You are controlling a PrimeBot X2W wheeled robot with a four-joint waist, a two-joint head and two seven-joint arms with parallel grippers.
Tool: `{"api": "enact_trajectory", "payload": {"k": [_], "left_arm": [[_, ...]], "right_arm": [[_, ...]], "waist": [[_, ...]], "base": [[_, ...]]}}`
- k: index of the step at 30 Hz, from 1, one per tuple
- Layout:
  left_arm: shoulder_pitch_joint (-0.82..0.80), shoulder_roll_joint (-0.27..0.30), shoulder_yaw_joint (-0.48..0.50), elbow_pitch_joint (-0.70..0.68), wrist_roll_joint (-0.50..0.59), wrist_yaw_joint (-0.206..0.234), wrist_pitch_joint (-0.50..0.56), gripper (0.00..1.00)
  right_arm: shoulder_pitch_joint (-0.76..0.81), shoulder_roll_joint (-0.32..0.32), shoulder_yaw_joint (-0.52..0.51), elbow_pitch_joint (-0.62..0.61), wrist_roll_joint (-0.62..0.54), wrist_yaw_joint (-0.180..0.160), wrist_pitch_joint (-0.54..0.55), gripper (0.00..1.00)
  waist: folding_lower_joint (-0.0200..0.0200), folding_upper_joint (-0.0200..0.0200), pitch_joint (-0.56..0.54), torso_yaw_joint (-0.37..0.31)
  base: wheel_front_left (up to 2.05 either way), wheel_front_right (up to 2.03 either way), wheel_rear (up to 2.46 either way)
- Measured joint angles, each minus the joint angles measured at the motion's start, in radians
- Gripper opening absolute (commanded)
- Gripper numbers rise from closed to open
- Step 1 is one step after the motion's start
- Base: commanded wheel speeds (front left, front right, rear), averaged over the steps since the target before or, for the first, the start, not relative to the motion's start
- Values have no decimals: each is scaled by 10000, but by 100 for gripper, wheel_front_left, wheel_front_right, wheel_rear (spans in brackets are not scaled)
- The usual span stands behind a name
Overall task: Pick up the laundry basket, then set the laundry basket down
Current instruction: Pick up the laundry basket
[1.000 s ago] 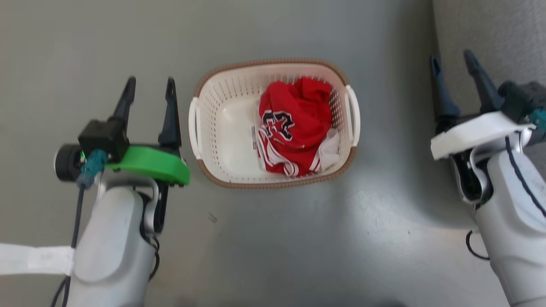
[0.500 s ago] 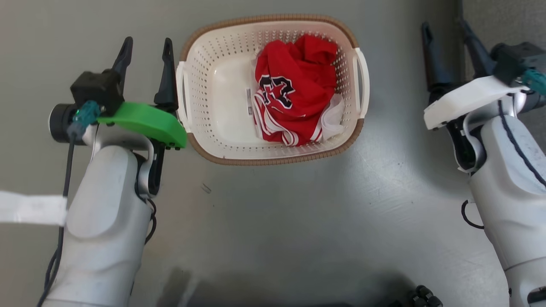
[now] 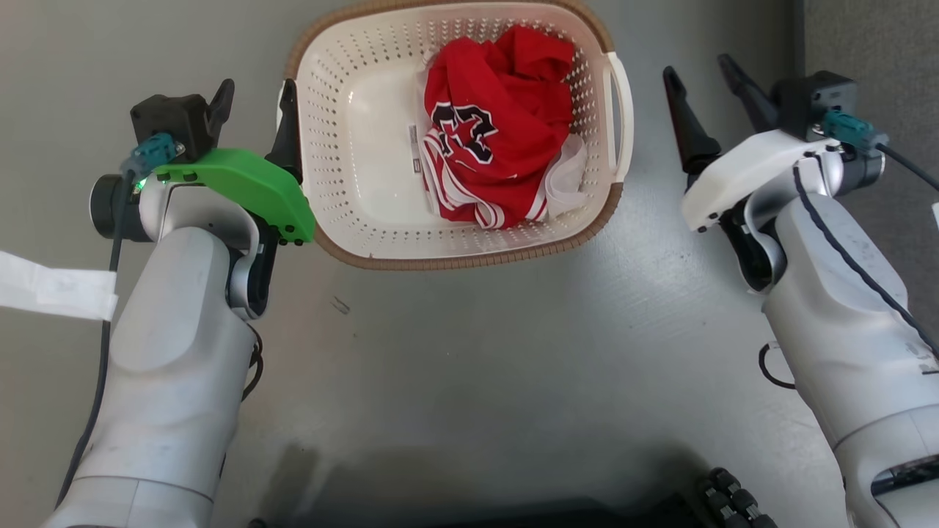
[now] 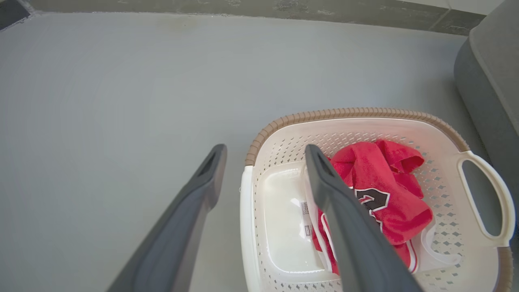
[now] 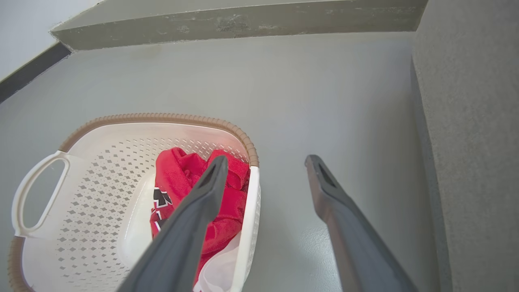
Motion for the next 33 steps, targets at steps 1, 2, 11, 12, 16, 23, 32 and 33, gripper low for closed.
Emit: {"api": "enact_trajectory", "payload": {"k": [1, 2, 11, 12, 16, 23, 32, 33], "left_arm": [[-50, -2, 2, 107, -33, -69, 17, 100], [-102, -6, 2, 219, -79, -104, 81, 100], [-633, -23, 12, 1083, -242, -224, 357, 100], [-709, -25, 17, 1187, -267, -224, 378, 100], [-955, -29, 90, 1551, -339, -230, 477, 100], [-1221, -31, 119, 2067, -397, -314, 608, 100], [-1801, -35, 98, 2731, -408, -403, 663, 100], [-1857, -35, 98, 2796, -408, -403, 662, 100]], "right_arm": [[-61, 25, 61, 105, 0, 36, 2, 100], [-130, 61, 109, 199, 2, 36, 10, 100], [-682, 326, 405, 936, 117, 42, 29, 100], [-729, 330, 433, 1009, 127, 42, 29, 100], [-914, 382, 570, 1367, 284, 127, 105, 100], [-1171, 479, 842, 1749, 370, 128, 132, 100], [-1653, 591, 1170, 2224, 663, 142, 132, 100], [-1689, 598, 1210, 2265, 709, 142, 132, 100]], "waist": [[0, 0, 56, -12], [0, 0, 111, -23], [0, 0, 626, -138], [0, 0, 688, -151], [0, 0, 929, -201], [0, 0, 1280, -286], [0, 0, 1814, -417], [-1, 0, 1855, -417]], "base": [[0, 0, 0], [0, 0, 0], [0, 0, 0], [0, 0, 0], [0, 0, 0], [0, 0, 0], [0, 0, 0], [0, 0, 0]]}}
